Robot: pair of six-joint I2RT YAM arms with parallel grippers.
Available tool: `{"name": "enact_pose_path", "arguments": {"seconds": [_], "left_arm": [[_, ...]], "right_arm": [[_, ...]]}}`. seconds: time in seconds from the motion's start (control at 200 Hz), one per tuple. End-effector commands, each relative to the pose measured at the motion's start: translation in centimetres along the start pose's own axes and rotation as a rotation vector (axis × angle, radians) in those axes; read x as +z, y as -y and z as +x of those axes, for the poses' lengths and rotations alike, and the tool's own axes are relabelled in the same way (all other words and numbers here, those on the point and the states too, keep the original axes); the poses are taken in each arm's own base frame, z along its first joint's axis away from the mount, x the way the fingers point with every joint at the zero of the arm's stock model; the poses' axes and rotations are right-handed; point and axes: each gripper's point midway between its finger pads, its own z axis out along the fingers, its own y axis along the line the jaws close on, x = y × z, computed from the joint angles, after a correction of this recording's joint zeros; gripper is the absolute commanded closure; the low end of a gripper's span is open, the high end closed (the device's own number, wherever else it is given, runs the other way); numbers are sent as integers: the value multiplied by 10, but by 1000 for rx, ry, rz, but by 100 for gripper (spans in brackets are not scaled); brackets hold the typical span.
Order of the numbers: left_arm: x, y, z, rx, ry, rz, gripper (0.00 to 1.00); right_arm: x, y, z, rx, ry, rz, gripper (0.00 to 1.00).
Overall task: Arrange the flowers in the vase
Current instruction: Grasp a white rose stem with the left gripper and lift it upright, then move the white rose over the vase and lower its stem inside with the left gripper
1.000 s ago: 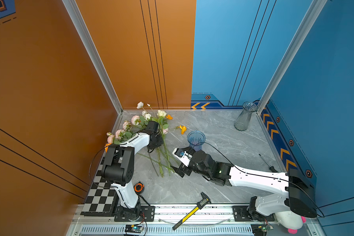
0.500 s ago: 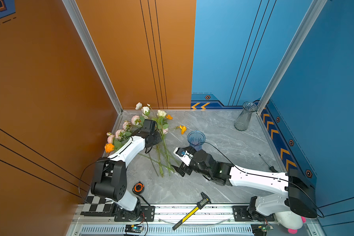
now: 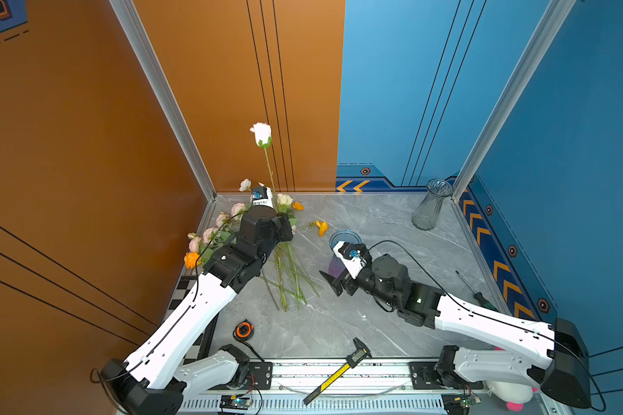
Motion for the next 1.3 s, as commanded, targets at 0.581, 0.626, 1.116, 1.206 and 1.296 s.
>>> {"name": "enact_pose_path", "arguments": {"seconds": [0.581, 0.626, 1.116, 1.206, 1.296], "left_arm": [[-15, 130, -83, 157, 463, 235, 100], [-8, 134, -76, 160, 448, 243, 100], [28, 147, 7, 148, 315, 324, 95], [36, 143, 29, 137, 272, 320, 94], [45, 140, 52, 141, 225, 316, 94]], "right_arm": [[-31, 63, 13, 215, 72, 65, 0], [-33, 59, 19, 196, 80, 40, 0], [-45, 60, 28, 156, 118, -26, 0], [-47, 60, 28, 159, 126, -24, 0], [-45, 60, 30, 160, 121, -25, 0]]}}
